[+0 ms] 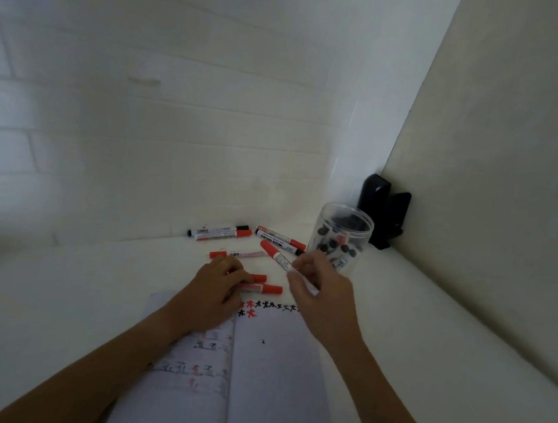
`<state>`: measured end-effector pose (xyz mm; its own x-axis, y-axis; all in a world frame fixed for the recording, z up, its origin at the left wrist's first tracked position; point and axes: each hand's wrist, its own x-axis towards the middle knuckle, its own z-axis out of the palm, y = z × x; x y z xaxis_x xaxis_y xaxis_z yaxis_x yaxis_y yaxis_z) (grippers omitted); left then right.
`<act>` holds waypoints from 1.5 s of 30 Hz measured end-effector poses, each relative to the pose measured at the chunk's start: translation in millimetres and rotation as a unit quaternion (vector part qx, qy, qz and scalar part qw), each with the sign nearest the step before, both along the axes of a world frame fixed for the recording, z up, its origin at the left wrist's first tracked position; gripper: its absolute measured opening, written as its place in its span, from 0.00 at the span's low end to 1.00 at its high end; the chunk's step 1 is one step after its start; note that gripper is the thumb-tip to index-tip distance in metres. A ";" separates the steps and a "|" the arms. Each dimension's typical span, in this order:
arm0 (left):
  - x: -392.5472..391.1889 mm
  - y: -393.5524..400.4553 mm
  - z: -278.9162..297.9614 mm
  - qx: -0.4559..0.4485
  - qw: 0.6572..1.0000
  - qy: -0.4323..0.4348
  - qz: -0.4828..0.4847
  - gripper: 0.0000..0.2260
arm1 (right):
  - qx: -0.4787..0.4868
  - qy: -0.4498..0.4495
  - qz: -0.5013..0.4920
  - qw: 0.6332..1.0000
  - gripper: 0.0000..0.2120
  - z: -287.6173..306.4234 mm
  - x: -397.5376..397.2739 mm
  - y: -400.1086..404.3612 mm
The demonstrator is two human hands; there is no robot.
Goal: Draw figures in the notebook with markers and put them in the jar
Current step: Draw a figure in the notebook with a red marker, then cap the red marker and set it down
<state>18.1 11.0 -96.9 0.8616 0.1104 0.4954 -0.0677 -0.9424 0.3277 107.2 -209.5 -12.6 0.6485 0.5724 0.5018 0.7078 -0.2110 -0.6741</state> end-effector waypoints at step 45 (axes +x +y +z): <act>-4.0 -4.9 7.8 -0.042 0.995 -0.093 0.015 0.05 | -0.144 -0.305 0.003 0.942 0.08 -19.7 14.7 37.3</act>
